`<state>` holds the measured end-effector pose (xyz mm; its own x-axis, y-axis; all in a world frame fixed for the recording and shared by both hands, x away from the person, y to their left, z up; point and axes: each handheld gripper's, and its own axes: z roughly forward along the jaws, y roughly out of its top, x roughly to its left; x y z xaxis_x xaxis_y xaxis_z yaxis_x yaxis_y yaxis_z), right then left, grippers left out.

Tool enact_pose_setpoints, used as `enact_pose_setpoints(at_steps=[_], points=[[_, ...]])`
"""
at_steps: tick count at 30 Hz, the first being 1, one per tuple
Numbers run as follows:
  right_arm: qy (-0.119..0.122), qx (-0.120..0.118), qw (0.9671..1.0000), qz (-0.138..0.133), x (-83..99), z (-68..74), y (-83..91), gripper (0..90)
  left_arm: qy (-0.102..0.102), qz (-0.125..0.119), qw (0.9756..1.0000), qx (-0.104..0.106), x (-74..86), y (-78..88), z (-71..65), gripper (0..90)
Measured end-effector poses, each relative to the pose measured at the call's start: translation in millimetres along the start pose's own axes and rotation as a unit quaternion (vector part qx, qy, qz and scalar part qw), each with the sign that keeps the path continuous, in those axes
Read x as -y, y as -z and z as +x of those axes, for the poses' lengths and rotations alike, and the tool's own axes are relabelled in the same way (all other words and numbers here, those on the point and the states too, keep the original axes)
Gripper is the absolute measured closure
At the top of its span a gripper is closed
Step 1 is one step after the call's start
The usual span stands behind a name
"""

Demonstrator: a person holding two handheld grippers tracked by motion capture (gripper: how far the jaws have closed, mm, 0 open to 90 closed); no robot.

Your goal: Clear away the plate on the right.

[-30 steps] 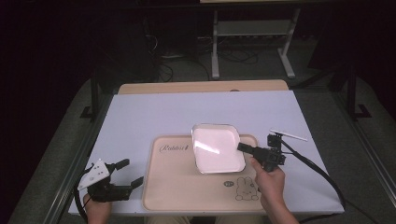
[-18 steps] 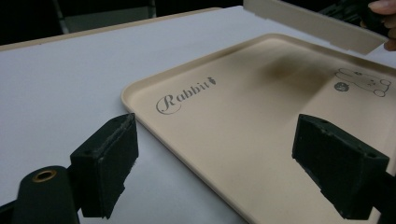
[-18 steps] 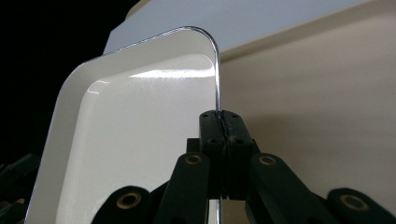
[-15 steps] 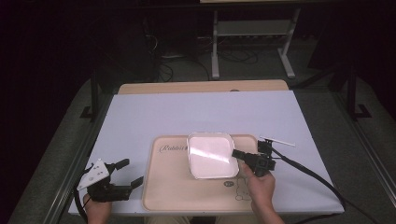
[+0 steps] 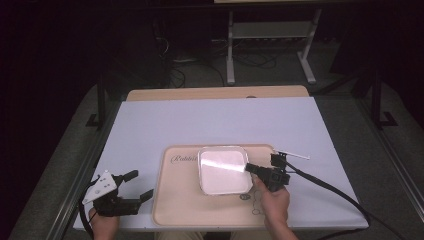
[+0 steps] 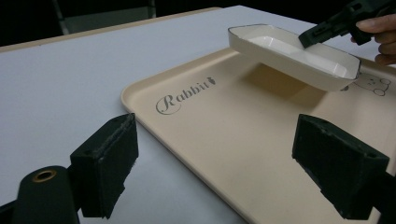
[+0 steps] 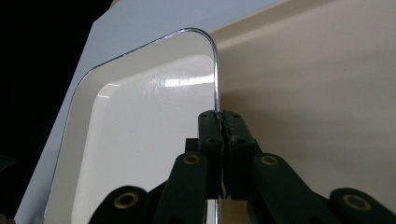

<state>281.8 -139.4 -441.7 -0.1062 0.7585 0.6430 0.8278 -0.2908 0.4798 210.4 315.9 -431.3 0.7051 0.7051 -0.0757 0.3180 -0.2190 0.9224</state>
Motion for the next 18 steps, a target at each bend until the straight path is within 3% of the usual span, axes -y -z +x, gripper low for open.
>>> enact_pose_setpoints(at_steps=[18], points=[[-0.003, 0.028, 0.9996, 0.01, 3.7, -3.2, -7.8, 84.2, 0.0, 0.001, 1.0, 0.002, 0.3, -1.1, 0.2, 14.0]])
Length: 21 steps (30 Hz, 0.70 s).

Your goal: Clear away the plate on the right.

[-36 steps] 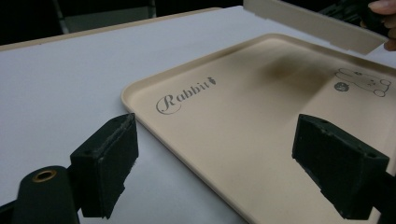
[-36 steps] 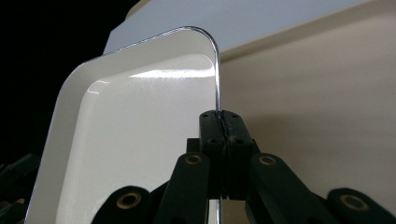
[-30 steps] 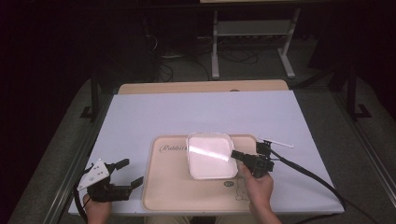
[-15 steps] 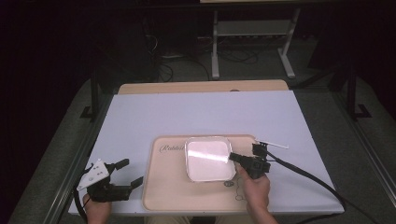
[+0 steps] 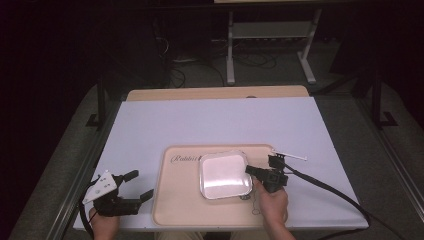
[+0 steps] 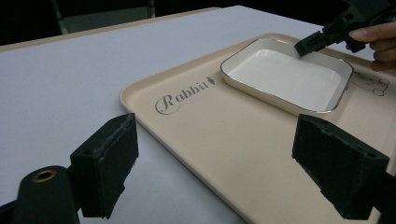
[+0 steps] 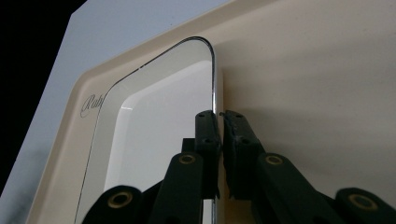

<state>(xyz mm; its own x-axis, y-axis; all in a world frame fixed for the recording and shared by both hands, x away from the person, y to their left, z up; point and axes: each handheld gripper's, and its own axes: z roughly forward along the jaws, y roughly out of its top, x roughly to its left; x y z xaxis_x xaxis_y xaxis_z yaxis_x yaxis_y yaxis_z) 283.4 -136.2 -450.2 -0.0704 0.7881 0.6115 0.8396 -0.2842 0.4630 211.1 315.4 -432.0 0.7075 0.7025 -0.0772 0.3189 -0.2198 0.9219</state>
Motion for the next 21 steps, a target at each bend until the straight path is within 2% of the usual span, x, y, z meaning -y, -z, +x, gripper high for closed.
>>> enact_pose_setpoints(at_steps=[6, 7, 10, 16, 21], points=[[0.007, 0.007, 1.0, 0.003, 0.8, 0.0, 1.0, 83.5, -0.001, 0.001, 1.0, 0.001, 0.0, -0.1, 0.0, 14.0], [0.012, 0.012, 0.9999, 0.0, 1.1, 0.0, 2.7, 81.0, 0.0, 0.0, 1.0, 0.001, 0.0, -0.1, 0.1, 14.0], [0.017, 0.008, 0.9998, 0.003, 0.9, 1.0, 6.8, 78.0, 0.0, 0.001, 1.0, 0.0, 0.0, -0.3, 0.1, 14.0], [0.036, 0.01, 0.9993, 0.007, 4.3, 2.2, 16.4, 78.3, -0.001, 0.001, 1.0, 0.0, -0.1, -0.6, 0.1, 14.0], [0.043, 0.009, 0.9989, 0.014, 8.0, 2.8, 18.6, 81.9, -0.003, 0.001, 1.0, 0.001, -0.3, -0.2, -0.7, 14.0]])
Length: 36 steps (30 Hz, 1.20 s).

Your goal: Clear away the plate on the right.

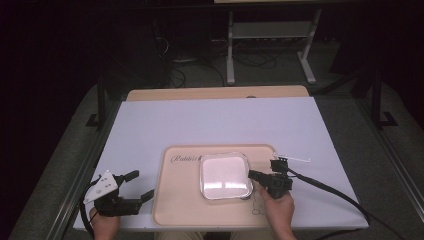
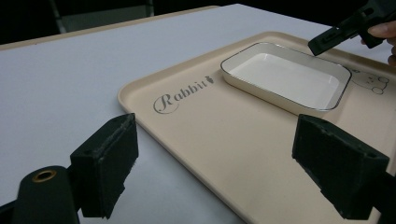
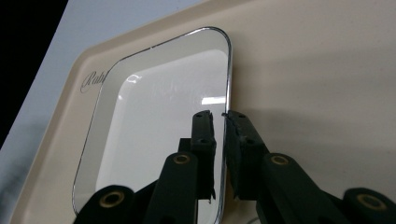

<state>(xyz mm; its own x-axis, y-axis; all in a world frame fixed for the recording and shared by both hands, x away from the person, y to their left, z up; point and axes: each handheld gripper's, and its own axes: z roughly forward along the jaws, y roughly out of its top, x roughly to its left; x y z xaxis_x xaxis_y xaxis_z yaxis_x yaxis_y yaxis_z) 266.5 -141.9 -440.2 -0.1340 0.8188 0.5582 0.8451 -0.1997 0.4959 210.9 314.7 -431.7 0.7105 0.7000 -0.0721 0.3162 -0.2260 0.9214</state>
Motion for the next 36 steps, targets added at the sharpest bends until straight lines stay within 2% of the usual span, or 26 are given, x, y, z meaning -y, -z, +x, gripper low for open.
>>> enact_pose_setpoints(at_steps=[5, 10, 15, 36], points=[[0.004, -0.007, 1.0, 0.004, 4.1, 1.7, 1.1, 84.0, 0.002, -0.001, 1.0, 0.0, 0.0, 0.1, 0.2, 13.9], [0.009, 0.01, 0.9999, -0.003, 4.0, -0.6, 3.4, 82.6, 0.003, -0.002, 1.0, 0.0, 0.0, 0.5, 0.2, 13.9], [0.011, 0.005, 0.9999, 0.012, 8.9, -0.7, 1.4, 83.0, 0.0, -0.001, 1.0, 0.0, -0.3, 0.3, 0.3, 14.0], [0.013, -0.01, 0.9996, 0.024, 21.5, 2.8, -0.8, 82.6, 0.001, -0.003, 1.0, 0.0, -0.5, 0.7, 0.1, 13.9]])
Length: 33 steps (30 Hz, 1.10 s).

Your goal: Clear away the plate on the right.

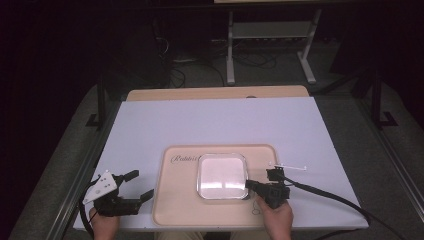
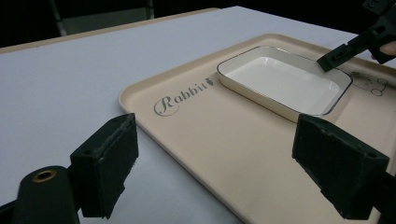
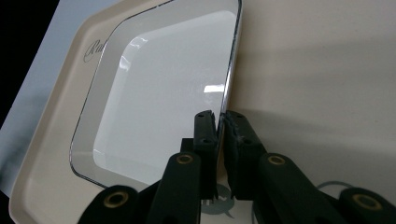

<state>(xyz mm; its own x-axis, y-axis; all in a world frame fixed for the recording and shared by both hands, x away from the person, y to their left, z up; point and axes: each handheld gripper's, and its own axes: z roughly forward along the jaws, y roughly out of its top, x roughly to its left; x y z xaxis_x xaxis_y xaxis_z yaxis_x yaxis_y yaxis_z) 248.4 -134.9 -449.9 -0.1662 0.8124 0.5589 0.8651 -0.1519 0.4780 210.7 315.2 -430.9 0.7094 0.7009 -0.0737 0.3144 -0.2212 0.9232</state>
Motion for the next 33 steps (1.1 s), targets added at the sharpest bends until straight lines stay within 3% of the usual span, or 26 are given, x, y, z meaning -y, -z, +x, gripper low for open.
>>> enact_pose_setpoints(at_steps=[17, 33], points=[[0.055, -0.004, 0.997, -0.054, -16.8, -4.4, 22.3, 61.8, -0.002, 0.004, 1.0, 0.0, 0.3, -0.5, 0.4, 14.0], [0.121, -0.017, 0.9883, -0.091, -35.2, -17.2, 38.9, 48.5, -0.002, 0.008, 1.0, 0.001, 0.9, -2.5, 0.6, 14.0]])
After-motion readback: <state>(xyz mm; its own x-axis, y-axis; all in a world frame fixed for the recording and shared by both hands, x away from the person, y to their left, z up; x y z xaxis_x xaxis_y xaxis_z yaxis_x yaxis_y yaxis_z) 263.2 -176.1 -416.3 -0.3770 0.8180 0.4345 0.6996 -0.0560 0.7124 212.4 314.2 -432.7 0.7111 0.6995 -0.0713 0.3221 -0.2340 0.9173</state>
